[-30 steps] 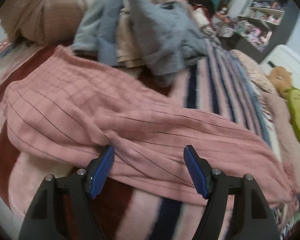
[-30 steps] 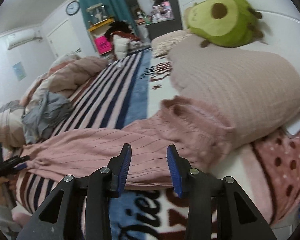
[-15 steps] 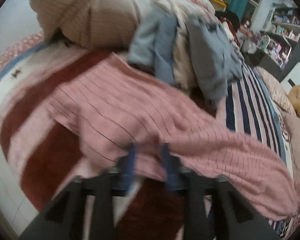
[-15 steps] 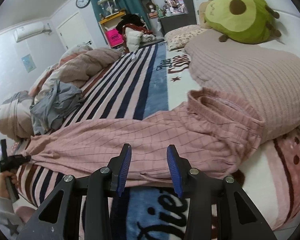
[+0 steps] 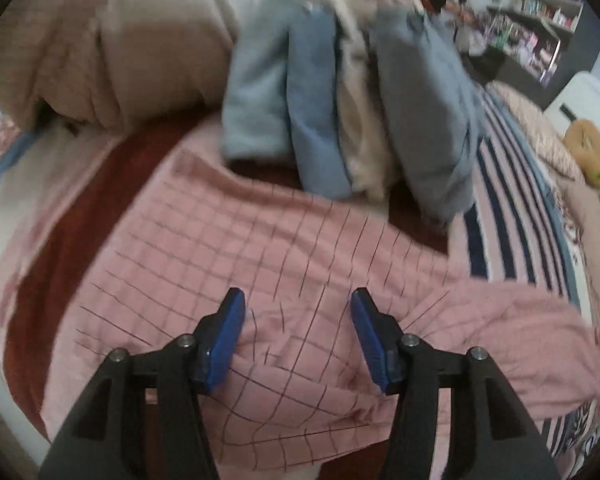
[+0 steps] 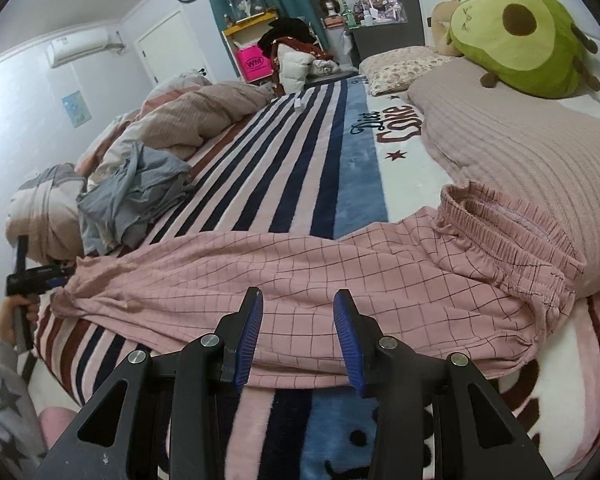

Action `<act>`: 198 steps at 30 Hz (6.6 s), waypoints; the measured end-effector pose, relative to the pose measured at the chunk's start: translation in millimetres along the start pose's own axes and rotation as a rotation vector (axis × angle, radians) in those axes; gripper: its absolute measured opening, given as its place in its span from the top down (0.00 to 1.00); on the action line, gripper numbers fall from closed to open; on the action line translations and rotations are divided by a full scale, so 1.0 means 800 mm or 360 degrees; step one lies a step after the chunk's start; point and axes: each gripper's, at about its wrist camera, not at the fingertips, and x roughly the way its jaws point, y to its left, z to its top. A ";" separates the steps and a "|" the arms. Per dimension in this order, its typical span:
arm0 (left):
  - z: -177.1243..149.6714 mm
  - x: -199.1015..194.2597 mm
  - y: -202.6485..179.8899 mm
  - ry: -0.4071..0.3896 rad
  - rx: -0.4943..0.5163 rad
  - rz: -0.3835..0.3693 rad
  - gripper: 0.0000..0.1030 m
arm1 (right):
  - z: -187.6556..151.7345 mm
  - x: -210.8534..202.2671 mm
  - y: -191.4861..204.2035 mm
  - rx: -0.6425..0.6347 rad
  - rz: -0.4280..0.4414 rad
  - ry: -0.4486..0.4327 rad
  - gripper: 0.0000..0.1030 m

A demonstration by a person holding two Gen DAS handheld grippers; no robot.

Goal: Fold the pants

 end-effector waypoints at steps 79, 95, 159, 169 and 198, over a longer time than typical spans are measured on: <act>-0.031 -0.004 0.034 -0.0051 -0.0182 0.0249 0.90 | -0.004 0.011 0.013 0.0041 0.0089 0.0069 0.68; -0.062 -0.060 0.028 -0.0242 -0.0133 0.0349 0.62 | -0.015 0.030 0.013 -0.0032 0.0097 0.0185 0.68; -0.009 -0.139 0.067 -0.0802 -0.0516 0.0035 0.94 | -0.025 0.026 0.023 -0.0086 0.0185 0.0267 0.61; -0.055 -0.120 -0.233 -0.0596 0.0374 -0.0463 0.94 | -0.031 0.009 0.009 -0.0042 0.0217 0.0223 0.61; -0.092 -0.043 -0.124 -0.0271 0.0169 -0.0244 0.27 | 0.004 0.139 0.198 -0.0252 0.0483 0.0315 0.19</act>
